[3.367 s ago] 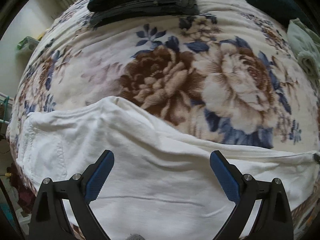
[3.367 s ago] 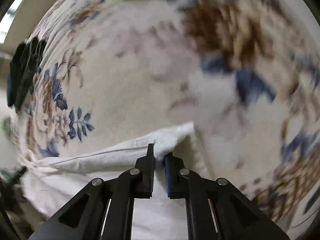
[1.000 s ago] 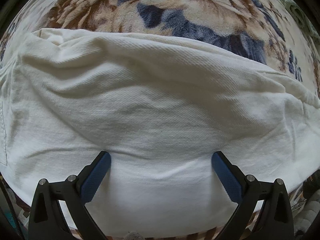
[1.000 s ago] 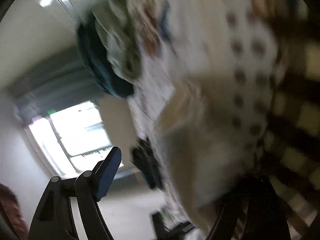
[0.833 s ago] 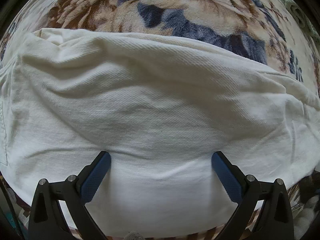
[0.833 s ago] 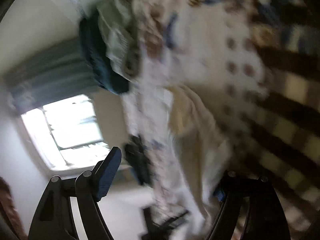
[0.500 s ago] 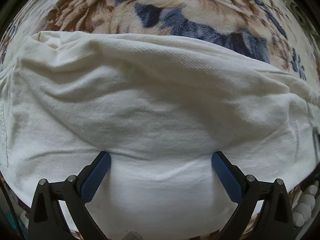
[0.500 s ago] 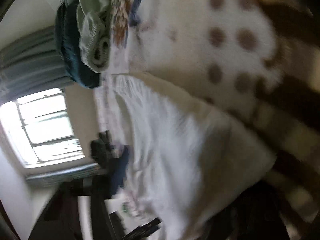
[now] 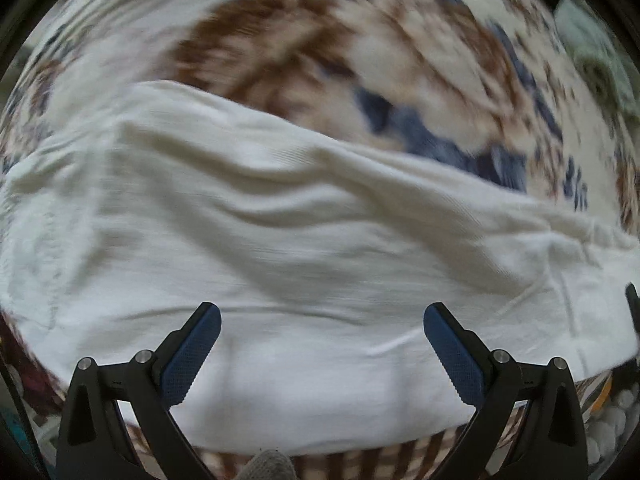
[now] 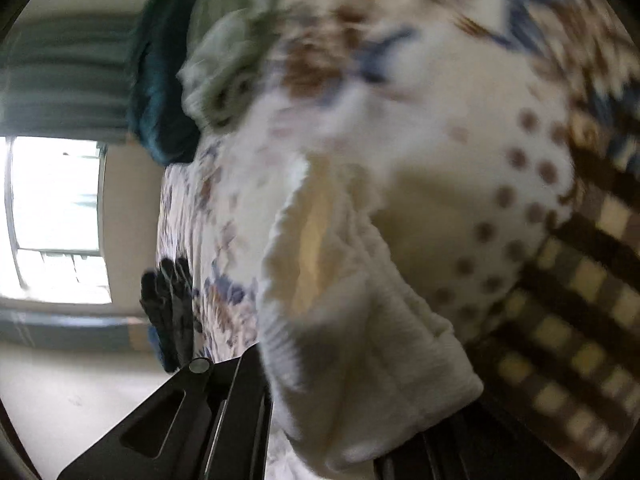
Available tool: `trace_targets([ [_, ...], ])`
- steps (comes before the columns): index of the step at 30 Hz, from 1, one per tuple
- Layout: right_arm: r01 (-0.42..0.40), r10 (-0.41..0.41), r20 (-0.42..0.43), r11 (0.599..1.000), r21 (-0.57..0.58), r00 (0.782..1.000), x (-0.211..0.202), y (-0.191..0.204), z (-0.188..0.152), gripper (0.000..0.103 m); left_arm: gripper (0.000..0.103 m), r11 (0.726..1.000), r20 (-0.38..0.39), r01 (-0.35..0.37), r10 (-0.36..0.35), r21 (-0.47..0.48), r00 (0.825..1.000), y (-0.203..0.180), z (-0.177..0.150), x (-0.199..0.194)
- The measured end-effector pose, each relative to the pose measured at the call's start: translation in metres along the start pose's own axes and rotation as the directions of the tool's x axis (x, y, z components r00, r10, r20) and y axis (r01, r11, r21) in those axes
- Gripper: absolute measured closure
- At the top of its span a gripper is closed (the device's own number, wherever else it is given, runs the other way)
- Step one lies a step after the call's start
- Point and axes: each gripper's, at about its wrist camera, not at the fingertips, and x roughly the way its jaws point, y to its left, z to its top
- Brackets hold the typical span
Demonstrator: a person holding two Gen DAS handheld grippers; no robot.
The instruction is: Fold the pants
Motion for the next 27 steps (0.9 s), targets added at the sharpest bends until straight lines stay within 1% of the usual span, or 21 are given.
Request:
trace_targets([
  [2,0.023,-0.023,0.008,0.997,-0.073,1.000,-0.010,0.032,-0.020,0.097,0.000,0.999,0.015,0.014,-0.014,-0.034,1.000,0.026,0.001,-0.011],
  [4,0.024,-0.023,0.010,0.993,-0.120,1.000,-0.005,0.069,-0.035,0.097,0.000,0.997,0.027,0.021,-0.019,-0.074,0.999,0.063,0.002,-0.023],
  [8,0.033,-0.033,0.003,0.972,-0.233,0.999,0.004,0.134,-0.097,0.097,0.000,0.990,0.046,0.024,-0.018,-0.136,0.999,0.143,-0.005,-0.041],
  [9,0.041,-0.042,0.005,0.956,-0.292,0.999,0.011,0.155,-0.122,0.097,0.000,0.988,0.057,0.013,-0.004,-0.154,0.998,0.171,-0.008,-0.049],
  [10,0.043,-0.046,-0.003,0.945,-0.324,0.999,0.026,0.173,-0.136,0.097,0.000,0.986,0.064,0.006,0.005,-0.167,0.998,0.183,-0.018,-0.054],
  [11,0.042,-0.054,-0.024,0.934,-0.356,0.998,0.041,0.188,-0.157,0.097,0.000,0.983,0.072,0.000,0.013,-0.181,0.997,0.201,-0.023,-0.058],
  [12,0.040,-0.066,-0.049,0.915,-0.402,0.997,0.058,0.204,-0.187,0.097,0.000,0.980,0.081,-0.012,0.029,-0.199,0.996,0.225,-0.028,-0.064],
  [13,0.038,-0.076,-0.069,0.899,-0.436,0.995,0.076,0.218,-0.206,0.097,0.000,0.977,0.083,-0.024,0.042,-0.210,0.996,0.240,-0.033,-0.068],
  [14,0.036,-0.098,-0.100,0.867,-0.496,0.990,0.100,0.233,-0.236,0.097,0.000,0.974,0.082,-0.034,0.053,-0.225,0.995,0.259,-0.039,-0.071],
  [15,0.035,-0.130,-0.129,0.826,-0.562,0.983,0.122,0.244,-0.268,0.097,0.000,0.972,0.082,-0.038,0.058,-0.233,0.995,0.263,-0.049,-0.073],
  [16,0.037,-0.156,-0.144,0.794,-0.607,0.977,0.137,0.249,-0.294,0.097,0.000,0.969,0.079,-0.045,0.066,-0.241,0.995,0.280,-0.050,-0.074],
  [17,0.039,-0.195,-0.162,0.745,-0.666,0.967,0.154,0.253,-0.328,0.098,0.000,0.967,0.078,-0.050,0.071,-0.248,0.994,0.288,-0.053,-0.075],
  [18,0.038,-0.249,-0.186,0.686,-0.726,0.950,0.175,0.255,-0.364,0.097,0.000,0.966,0.078,-0.048,0.070,-0.253,0.994,0.301,-0.054,-0.075],
  [19,0.045,-0.286,-0.189,0.648,-0.761,0.940,0.184,0.254,-0.391,0.097,0.000,0.965,0.079,-0.050,0.072,-0.256,0.994,0.316,-0.054,-0.077],
  [21,0.052,-0.343,-0.177,0.564,-0.824,0.923,0.198,0.250,-0.433,0.097,0.000,0.967,0.094,-0.047,0.072,-0.251,0.993,0.328,-0.057,-0.080],
  [22,0.060,-0.381,-0.170,0.523,-0.851,0.909,0.206,0.246,-0.451,0.097,0.000,0.970,0.107,-0.046,0.073,-0.239,0.992,0.333,-0.054,-0.081],
  [23,0.077,-0.410,-0.154,0.494,-0.866,0.899,0.210,0.243,-0.460,0.095,0.000,0.972,0.115,-0.050,0.078,-0.229,0.990,0.333,-0.050,-0.081],
  [24,0.091,-0.441,-0.134,0.453,-0.887,0.887,0.216,0.240,-0.469,0.089,0.000,0.975,0.126,-0.045,0.073,-0.216,0.989,0.332,-0.045,-0.080],
  [25,0.087,-0.461,-0.138,0.433,-0.897,0.877,0.222,0.242,-0.469,0.084,0.000,0.977,0.129,-0.030,0.058,-0.212,0.990,0.331,-0.039,-0.078],
  [26,0.070,-0.474,-0.164,0.437,-0.897,0.865,0.225,0.242,-0.465,0.078,0.000,0.977,0.129,-0.008,0.037,-0.212,0.991,0.330,-0.034,-0.078],
  [27,0.026,-0.469,-0.230,0.478,-0.878,0.853,0.225,0.244,-0.459,0.059,0.000,0.977,0.128,0.015,0.013,-0.212,0.992,0.328,-0.029,-0.076],
])
